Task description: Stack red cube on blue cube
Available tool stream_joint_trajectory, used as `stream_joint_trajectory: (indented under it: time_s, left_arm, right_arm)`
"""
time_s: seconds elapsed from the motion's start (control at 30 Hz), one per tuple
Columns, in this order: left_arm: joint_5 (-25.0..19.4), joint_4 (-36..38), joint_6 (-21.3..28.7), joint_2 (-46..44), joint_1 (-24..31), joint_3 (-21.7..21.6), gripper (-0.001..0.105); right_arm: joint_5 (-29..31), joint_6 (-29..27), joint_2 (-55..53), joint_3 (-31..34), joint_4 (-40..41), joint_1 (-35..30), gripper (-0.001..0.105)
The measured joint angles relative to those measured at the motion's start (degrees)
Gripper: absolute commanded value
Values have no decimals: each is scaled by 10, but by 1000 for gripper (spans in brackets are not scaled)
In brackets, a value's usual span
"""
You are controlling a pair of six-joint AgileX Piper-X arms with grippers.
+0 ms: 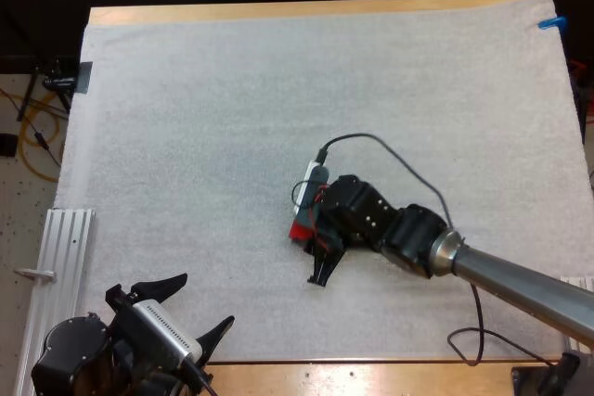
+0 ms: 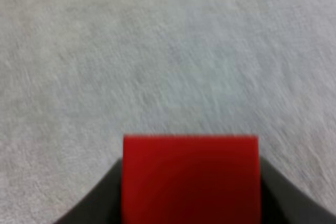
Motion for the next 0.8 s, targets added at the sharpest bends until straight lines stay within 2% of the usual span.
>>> stream_joint_trajectory:
  time_s: [0.23,0.57,0.8]
  left_arm:
    - [0,0,0,0,0,0,76]
    - [0,0,0,0,0,0,76]
    - [0,0,0,0,0,0,76]
  right_arm:
    - [19,61,22,-13,20,-36,7]
    - [21,63,88,-48,21,-46,7]
    - [31,65,106,-50,28,-46,7]
